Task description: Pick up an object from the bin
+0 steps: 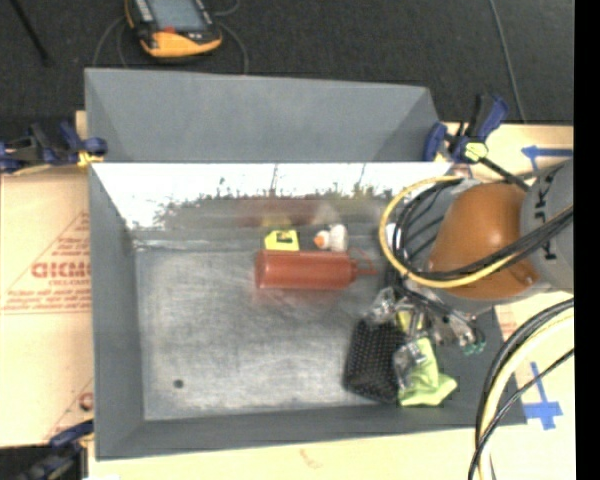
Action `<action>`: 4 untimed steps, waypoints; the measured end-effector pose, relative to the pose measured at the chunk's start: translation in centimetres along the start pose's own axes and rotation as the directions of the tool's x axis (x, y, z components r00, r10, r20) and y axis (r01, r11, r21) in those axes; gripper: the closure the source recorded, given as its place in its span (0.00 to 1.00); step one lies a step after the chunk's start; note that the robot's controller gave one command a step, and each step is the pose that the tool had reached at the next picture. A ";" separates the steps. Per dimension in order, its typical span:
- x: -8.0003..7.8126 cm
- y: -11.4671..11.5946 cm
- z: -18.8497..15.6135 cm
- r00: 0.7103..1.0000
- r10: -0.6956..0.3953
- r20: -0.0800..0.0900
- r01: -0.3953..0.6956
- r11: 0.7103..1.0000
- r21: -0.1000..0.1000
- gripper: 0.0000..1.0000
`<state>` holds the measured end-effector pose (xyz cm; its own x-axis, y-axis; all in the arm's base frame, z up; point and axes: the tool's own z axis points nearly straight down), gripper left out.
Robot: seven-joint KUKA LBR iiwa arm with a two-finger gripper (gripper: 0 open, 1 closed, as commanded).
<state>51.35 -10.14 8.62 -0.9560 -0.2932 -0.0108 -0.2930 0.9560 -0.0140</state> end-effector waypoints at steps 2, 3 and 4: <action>-3.9 0.6 -9.6 0.995 0.095 -0.013 -0.095 0.995 -0.014 1.00; -3.3 0.3 -10.8 0.985 0.170 0.008 -0.170 0.985 -0.008 1.00; -8.6 5.8 -11.0 0.967 -0.255 -0.002 0.255 0.967 -0.013 0.00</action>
Offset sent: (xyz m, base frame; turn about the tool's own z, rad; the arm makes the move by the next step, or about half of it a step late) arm 0.0738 0.0483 0.1778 0.2909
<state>57.73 -1.99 19.61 -0.8499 -0.5269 -0.0051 -0.5268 0.8500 -0.0035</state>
